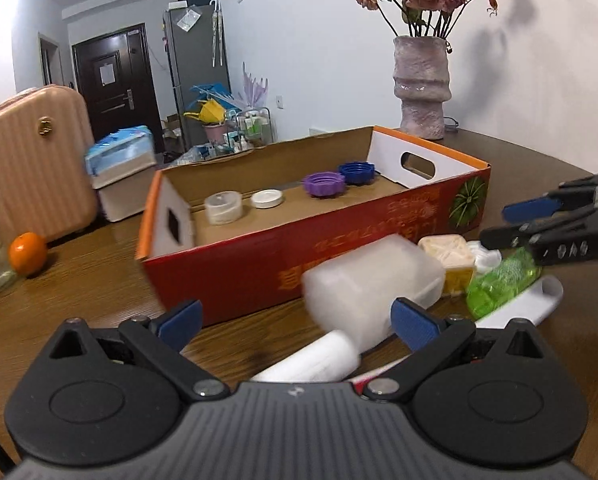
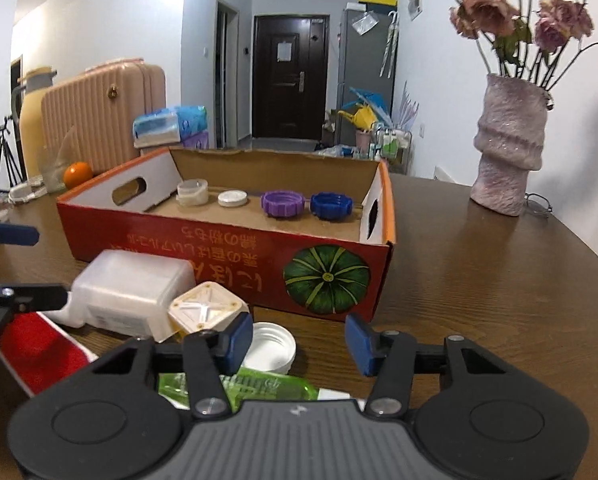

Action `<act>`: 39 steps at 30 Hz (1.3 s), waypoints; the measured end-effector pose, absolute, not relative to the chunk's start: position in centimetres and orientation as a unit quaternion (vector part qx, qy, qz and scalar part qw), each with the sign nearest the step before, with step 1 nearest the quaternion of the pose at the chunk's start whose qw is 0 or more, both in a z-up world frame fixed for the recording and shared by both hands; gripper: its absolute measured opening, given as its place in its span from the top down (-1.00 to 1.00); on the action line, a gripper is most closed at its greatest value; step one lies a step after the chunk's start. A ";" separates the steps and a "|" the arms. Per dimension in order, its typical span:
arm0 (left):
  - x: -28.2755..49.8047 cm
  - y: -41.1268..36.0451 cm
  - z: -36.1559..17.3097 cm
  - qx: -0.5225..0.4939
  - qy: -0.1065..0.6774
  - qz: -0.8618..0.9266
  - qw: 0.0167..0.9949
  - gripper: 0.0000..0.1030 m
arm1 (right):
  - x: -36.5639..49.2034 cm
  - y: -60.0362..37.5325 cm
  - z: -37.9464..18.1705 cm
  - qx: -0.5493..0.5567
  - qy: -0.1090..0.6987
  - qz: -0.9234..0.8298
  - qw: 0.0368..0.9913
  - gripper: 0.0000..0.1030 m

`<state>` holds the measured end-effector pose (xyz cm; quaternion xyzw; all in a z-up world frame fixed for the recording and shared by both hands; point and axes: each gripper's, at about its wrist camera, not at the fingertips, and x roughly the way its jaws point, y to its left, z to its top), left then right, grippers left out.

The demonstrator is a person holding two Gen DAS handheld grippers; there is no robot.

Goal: Organize rigid objects
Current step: 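Grasp the beige plug adapter with the left gripper while the right gripper grasps the white ridged cap, then carry the plug adapter and white ridged cap up and over into the box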

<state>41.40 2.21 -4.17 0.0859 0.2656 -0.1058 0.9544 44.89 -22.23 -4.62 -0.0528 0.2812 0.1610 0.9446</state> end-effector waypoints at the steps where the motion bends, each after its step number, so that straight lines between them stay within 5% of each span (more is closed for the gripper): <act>1: 41.8 1.4 -4.0 0.082 0.264 -0.110 0.955 -0.96 | 45.1 -22.1 -4.8 -0.049 0.284 0.166 0.943 0.01; 7: 43.2 -3.5 -3.0 0.093 0.232 -0.169 0.953 -0.85 | 46.1 -21.7 -5.9 -0.024 0.310 0.185 0.932 0.04; 13: 46.6 -5.6 -3.6 0.074 0.294 -0.196 0.933 -0.29 | 47.0 -22.2 -6.5 -0.019 0.331 0.175 0.927 0.26; 17: 47.5 -6.4 -3.6 0.066 0.300 -0.203 0.930 -0.27 | 47.0 -22.9 -6.5 -0.008 0.325 0.184 0.927 0.73; 19: 47.6 -7.0 -3.6 0.067 0.303 -0.208 0.928 -0.15 | 47.0 -23.4 -6.5 0.002 0.321 0.183 0.929 0.74; 28: 48.2 -9.3 -5.2 0.075 0.354 -0.177 0.915 -0.24 | 46.5 -27.3 -6.1 0.058 0.286 0.143 0.946 0.74; 30: 47.9 -9.1 -5.4 0.076 0.346 -0.166 0.920 -0.09 | 46.1 -27.8 -6.2 0.069 0.282 0.144 0.946 0.74; 31: 47.8 -9.0 -5.4 0.074 0.342 -0.152 0.924 0.20 | 46.0 -27.8 -6.3 0.071 0.283 0.146 0.945 0.74; 39: 46.6 -8.8 -4.1 0.064 0.323 -0.135 0.935 0.24 | 45.5 -26.9 -6.1 0.065 0.276 0.158 0.946 0.75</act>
